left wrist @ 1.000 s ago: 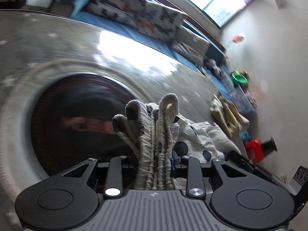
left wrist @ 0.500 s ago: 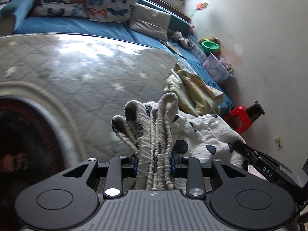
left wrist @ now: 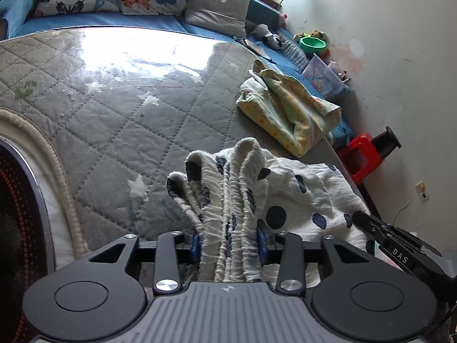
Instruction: Fold clothes
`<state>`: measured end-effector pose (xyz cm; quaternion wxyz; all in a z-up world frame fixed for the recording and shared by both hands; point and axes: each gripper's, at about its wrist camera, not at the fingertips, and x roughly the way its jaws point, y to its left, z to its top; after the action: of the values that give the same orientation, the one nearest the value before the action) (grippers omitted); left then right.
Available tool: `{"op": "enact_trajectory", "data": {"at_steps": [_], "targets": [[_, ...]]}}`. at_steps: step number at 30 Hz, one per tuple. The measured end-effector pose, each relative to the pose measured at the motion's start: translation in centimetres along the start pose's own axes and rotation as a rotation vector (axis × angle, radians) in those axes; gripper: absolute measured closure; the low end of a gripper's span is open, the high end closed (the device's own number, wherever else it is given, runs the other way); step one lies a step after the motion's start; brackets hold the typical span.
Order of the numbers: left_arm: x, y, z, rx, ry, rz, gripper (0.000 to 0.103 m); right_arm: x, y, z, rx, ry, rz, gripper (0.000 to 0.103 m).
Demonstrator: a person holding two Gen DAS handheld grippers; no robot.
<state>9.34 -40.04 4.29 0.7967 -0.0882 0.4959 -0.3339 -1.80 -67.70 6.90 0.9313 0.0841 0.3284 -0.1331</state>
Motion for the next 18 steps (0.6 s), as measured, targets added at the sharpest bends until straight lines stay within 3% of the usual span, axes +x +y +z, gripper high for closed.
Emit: {"op": "enact_trajectory", "data": {"at_steps": [8,18], "targets": [[-1.2,0.3,0.0,0.021,-0.022,0.031,0.051,-1.8,0.4,0.8,-0.003,-0.035,-0.018,0.083],[-2.2,0.3,0.6,0.028,-0.038,0.024,0.051,0.9,4.1,2.4,-0.031,0.000,0.101,0.082]]}}
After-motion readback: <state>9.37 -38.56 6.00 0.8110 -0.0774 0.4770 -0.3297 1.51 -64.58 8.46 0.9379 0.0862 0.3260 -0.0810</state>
